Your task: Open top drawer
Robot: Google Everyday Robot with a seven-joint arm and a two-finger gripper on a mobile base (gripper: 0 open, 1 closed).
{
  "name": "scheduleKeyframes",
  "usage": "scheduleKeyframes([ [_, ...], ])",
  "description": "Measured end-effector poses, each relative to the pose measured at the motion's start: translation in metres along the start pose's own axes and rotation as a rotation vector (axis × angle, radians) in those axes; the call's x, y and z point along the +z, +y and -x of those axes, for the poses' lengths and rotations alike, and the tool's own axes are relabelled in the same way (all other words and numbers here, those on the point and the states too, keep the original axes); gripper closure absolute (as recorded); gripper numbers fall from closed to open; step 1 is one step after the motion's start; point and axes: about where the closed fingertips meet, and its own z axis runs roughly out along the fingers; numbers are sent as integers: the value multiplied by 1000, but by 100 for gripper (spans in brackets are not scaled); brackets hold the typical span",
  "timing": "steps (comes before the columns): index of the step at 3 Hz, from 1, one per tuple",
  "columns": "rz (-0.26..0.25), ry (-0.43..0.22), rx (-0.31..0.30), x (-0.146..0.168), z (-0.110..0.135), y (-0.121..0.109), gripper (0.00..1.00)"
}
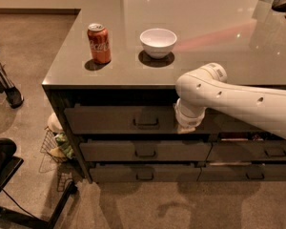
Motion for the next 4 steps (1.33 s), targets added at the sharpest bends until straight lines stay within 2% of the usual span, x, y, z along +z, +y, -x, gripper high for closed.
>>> scheduleKeyframes([
  [1,0,0,0,-1,0,0,88],
  [2,0,0,0,-1,0,0,100],
  [4,0,0,0,-2,0,0,100],
])
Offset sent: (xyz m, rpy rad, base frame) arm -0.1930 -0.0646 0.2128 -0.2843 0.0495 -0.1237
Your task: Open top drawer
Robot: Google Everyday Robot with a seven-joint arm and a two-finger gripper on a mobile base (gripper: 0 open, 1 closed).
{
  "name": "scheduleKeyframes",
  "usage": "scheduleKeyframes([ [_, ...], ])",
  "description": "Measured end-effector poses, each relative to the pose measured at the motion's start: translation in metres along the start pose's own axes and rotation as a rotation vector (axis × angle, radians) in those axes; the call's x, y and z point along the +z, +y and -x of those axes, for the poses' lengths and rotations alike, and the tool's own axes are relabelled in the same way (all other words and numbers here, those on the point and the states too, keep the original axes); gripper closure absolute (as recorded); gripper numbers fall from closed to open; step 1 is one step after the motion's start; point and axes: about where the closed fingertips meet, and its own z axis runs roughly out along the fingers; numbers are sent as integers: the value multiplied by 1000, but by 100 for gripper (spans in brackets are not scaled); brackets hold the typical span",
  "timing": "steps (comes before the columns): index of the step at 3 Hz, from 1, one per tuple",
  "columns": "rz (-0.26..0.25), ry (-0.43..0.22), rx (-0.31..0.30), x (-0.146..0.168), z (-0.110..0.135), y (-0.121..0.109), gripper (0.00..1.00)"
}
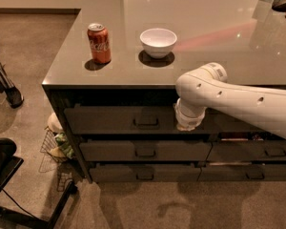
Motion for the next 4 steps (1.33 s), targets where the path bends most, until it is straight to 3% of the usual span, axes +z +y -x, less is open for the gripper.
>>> scheduleKeyframes([
  [1,0,0,0,0,0,0,100],
  [2,2,37,11,-27,-5,15,100],
  [4,18,248,76,-190,-40,109,100],
])
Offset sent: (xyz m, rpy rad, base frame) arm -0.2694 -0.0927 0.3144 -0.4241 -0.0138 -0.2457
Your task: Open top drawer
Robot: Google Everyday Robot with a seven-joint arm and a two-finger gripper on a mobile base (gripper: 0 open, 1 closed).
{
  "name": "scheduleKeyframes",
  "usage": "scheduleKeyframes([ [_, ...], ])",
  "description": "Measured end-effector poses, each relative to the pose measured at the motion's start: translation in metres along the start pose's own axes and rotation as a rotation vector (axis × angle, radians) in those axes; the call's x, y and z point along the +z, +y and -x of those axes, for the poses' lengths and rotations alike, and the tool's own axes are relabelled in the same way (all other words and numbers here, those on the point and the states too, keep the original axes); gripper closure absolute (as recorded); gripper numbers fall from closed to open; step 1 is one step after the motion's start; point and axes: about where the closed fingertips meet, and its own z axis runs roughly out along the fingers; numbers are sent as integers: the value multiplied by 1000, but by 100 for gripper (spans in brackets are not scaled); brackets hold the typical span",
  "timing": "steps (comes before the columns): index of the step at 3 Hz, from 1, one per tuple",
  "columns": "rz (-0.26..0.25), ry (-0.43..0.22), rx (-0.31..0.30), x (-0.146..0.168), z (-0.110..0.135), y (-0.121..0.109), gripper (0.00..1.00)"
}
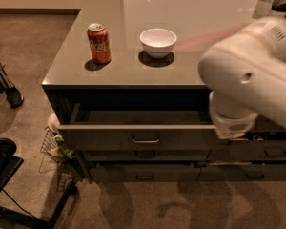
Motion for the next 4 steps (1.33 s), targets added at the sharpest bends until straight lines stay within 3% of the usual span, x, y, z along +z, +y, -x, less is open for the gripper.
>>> scheduleKeyframes([
  [1,-3,61,22,-43,-21,25,83],
  [2,-4,60,22,-42,-21,25,60],
  [3,5,-48,25,-27,-10,10,29],
  [4,67,-168,57,2,11,-8,6],
])
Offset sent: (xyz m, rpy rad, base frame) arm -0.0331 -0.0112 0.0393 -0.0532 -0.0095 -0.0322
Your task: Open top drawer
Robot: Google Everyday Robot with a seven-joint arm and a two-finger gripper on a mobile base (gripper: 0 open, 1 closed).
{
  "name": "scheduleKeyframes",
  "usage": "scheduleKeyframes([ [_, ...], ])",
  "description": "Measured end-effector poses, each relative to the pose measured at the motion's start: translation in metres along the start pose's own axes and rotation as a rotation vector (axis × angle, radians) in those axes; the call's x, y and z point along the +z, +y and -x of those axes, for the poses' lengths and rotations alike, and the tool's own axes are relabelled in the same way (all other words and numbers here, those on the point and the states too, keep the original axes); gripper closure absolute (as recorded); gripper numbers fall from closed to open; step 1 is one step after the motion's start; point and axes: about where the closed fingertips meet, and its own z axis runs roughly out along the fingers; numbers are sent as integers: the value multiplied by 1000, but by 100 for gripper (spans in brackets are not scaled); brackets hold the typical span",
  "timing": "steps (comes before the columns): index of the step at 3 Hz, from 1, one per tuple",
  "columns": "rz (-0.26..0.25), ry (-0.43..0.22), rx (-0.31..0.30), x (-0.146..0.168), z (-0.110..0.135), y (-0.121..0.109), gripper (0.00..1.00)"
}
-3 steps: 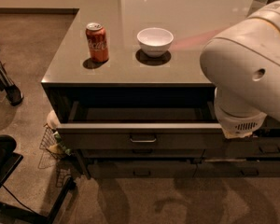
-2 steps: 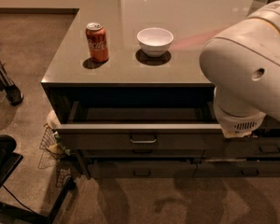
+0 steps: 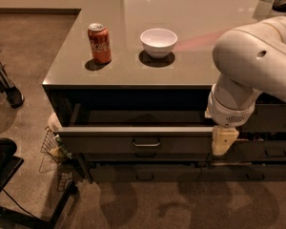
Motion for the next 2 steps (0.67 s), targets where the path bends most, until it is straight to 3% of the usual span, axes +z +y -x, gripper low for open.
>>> scheduleKeyframes([
  [2,26,-10,3,9,3,1,0],
])
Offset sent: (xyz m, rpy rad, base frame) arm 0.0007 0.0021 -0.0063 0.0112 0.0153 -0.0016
